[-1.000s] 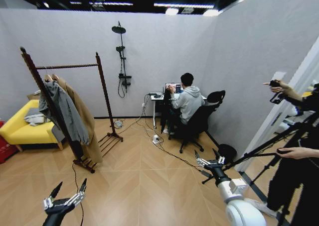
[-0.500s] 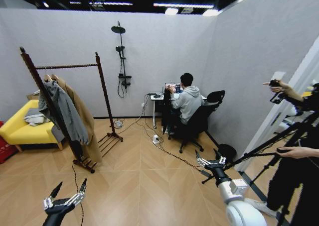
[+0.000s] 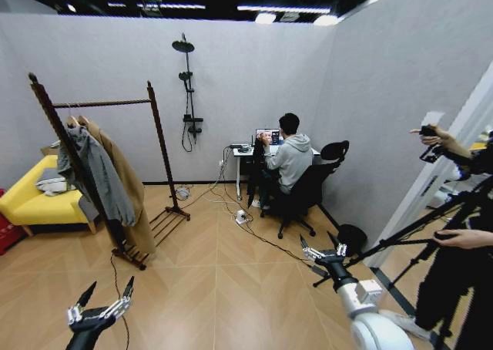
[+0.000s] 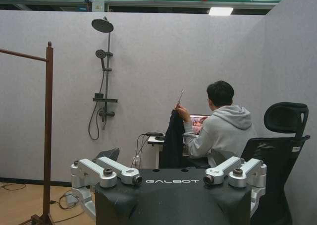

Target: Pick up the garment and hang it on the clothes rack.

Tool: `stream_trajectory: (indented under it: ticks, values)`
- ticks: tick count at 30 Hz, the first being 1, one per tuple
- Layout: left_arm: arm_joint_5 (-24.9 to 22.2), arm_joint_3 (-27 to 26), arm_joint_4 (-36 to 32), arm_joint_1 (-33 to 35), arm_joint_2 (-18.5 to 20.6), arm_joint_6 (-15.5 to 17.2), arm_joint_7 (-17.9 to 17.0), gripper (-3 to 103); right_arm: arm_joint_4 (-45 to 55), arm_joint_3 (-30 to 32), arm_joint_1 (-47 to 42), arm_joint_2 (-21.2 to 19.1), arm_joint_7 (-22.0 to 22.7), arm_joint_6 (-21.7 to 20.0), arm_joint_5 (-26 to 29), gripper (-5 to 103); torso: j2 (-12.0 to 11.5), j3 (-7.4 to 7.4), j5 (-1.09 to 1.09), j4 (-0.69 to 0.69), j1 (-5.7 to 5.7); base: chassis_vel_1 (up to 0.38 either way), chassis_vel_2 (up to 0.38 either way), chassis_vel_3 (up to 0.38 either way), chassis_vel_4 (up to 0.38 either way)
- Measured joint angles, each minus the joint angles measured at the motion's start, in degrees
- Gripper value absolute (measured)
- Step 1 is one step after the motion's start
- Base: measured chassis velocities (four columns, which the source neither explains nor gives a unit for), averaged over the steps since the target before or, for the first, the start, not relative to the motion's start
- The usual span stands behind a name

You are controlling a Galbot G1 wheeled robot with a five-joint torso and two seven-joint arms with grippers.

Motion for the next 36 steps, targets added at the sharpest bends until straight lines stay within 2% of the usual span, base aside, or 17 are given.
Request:
stream_trajectory:
  ticks: [14,31,33,36]
  values:
    - [0.00,0.00,0.00,0.00,0.00,0.00,-0.01,100,-1.45,0.56,0.08,-0.47,-1.71,2.23,0.39,100,-0.01,0.00,0.00,-0.01,0.00,-0.210,0.215,0.209,-0.206]
    - [0.00,0.00,0.01,0.00,0.00,0.00,0.00,100,-1.20,0.21,-0.18,-0.20,-2.10,2.78,0.09,100,-0.02,0.01,-0.03,-0.01,0.04,-0.350,0.354,0.353,-0.349]
    - [0.00,-0.01,0.00,0.00,0.00,0.00,0.01,100,-1.20,0.21,-0.21,-0.22,-2.10,2.80,0.09,100,-0.01,0.00,0.03,-0.01,0.02,-0.358,0.357,0.373,-0.373]
    - [0.00,0.00,0.01,0.00,0.00,0.00,0.00,100,-1.09,0.34,-0.26,-0.26,-2.07,2.84,0.09,100,-0.01,0.00,-0.01,-0.01,0.01,-0.334,0.369,0.353,-0.350]
